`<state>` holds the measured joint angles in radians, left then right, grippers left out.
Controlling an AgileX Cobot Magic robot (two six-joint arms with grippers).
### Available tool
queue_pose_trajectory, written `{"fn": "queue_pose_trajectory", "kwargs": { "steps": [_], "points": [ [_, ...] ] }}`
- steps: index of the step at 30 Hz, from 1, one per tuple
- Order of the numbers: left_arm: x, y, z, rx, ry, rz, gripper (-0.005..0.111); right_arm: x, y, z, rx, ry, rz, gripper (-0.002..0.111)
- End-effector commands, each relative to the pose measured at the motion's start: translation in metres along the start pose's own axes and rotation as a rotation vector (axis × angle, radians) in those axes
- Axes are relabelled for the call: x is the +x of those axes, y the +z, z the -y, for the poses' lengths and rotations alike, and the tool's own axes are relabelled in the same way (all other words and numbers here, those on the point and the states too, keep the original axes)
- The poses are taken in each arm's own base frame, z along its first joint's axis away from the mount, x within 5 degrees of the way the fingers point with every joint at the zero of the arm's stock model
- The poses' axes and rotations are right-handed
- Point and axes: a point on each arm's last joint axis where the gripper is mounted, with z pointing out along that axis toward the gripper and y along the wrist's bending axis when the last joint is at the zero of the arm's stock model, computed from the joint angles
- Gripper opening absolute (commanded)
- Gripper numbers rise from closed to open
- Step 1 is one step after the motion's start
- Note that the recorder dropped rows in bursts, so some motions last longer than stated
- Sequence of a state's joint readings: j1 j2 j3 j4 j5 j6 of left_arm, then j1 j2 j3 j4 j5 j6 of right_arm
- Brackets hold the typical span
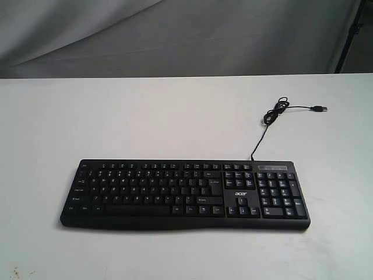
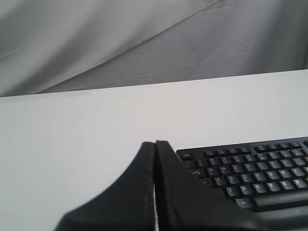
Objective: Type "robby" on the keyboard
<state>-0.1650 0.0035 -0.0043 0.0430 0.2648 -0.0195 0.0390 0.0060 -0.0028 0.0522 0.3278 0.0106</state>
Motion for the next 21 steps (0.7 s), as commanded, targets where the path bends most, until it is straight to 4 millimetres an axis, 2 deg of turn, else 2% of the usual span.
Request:
{"fn": "queue_pose_trajectory", "kwargs": {
  "steps": [1,4,9,10,12,14,18,21],
  "points": [
    [0.001,0.0,0.0,0.005,0.003,0.005,0.0,-0.018,-0.002,0.0,0.006,-0.012,0.215,0.0],
    [0.001,0.0,0.0,0.005,0.003,0.005,0.0,-0.032,-0.006,0.0,0.004,-0.012,0.372,0.0],
    [0.001,0.0,0.0,0.005,0.003,0.005,0.0,-0.033,-0.007,0.0,0.004,-0.01,0.38,0.0],
    [0.001,0.0,0.0,0.005,0.003,0.005,0.0,-0.04,-0.01,0.0,0.003,-0.014,0.472,0.0],
    [0.001,0.0,0.0,0.005,0.003,0.005,0.0,-0.052,-0.017,0.001,-0.017,0.077,0.628,0.0],
    [0.001,0.0,0.0,0.005,0.003,0.005,0.0,-0.058,-0.021,0.002,-0.042,0.198,0.698,0.0],
    [0.001,0.0,0.0,0.005,0.003,0.005,0.0,-0.063,-0.026,0.004,-0.12,0.407,0.775,0.0],
    [0.001,0.0,0.0,0.005,0.003,0.005,0.0,-0.067,-0.028,0.003,-0.133,0.429,0.776,0.0]
  ]
}}
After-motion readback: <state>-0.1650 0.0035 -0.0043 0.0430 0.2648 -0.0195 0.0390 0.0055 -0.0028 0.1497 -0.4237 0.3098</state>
